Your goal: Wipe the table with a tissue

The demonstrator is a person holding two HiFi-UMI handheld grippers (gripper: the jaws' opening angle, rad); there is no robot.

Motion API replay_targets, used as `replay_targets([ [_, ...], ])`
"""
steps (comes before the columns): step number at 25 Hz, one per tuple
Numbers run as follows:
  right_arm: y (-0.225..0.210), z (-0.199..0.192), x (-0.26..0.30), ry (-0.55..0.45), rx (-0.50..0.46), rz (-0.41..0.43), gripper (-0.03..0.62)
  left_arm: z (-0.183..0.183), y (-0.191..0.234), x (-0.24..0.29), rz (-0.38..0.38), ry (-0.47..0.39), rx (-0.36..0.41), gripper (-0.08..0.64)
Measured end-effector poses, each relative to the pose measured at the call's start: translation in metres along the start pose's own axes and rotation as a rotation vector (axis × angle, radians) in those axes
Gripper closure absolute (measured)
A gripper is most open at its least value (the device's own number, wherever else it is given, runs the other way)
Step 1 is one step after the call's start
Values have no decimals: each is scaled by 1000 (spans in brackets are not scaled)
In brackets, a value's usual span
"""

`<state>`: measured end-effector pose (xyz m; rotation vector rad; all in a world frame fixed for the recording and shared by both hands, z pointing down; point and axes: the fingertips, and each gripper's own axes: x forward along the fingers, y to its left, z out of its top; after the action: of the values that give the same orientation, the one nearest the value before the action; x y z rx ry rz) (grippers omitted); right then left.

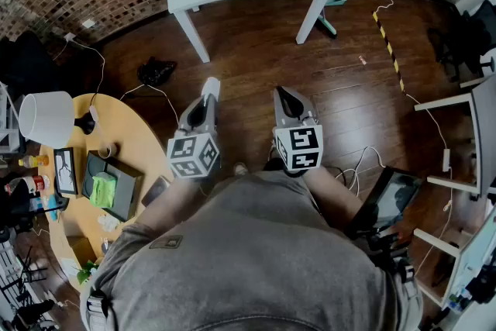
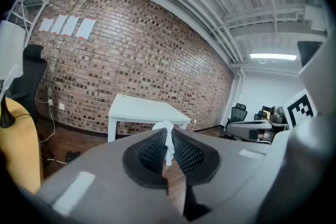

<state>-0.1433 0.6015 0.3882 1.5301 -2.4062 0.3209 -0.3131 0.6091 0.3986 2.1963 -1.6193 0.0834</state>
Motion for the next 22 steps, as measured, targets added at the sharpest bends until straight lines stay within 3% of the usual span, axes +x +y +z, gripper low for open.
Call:
replay_targets([
  [13,-127,27,64,-4,7,65,578,32,-59,127,61,-4,1,545],
  [22,-174,39,98,6,8,102,578,43,-73,177,97,-6,-18,545],
])
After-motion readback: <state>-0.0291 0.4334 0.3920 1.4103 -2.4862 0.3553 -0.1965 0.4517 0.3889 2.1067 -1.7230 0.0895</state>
